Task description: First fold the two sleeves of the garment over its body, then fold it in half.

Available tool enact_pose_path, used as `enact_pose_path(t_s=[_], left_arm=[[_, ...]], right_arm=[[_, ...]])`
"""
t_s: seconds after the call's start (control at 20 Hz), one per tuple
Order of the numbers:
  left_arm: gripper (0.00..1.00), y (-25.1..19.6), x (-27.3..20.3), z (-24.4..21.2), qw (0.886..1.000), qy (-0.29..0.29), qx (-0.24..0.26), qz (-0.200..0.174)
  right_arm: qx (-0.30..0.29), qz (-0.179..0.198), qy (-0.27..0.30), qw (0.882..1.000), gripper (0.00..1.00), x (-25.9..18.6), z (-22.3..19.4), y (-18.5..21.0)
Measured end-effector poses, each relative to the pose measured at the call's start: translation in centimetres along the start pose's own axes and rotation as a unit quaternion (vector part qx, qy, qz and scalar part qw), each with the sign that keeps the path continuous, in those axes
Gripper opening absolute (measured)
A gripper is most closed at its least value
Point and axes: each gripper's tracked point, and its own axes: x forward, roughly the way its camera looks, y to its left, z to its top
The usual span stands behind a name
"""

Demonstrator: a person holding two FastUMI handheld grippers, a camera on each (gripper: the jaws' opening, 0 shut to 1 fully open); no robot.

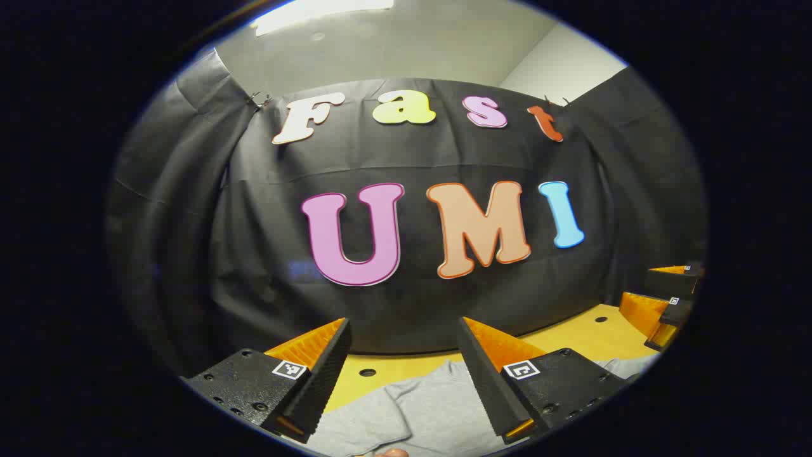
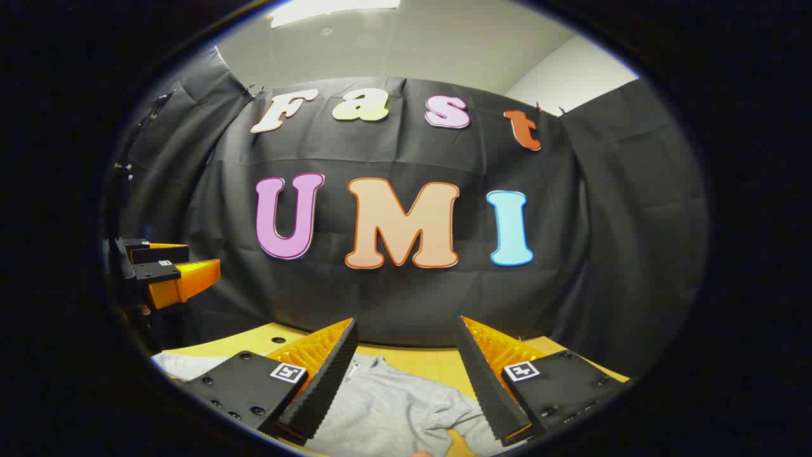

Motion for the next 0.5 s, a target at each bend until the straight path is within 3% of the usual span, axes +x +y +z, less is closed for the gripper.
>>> enact_pose_path(t_s=[0.25,0.5], left_arm=[[0.95,0.5,0.7,-1.2,0.999,0.02,-0.007,0.029],[0.95,0.0,0.3,-0.5,0.999,0.012,-0.004,0.034]], right_arm=[[-0.003,0.018,0.004,1.0,0.98,1.5,-0.3,-0.3],[0.003,0.02,0.009,1.0,0.97,1.9,-0.5,-0.8]])
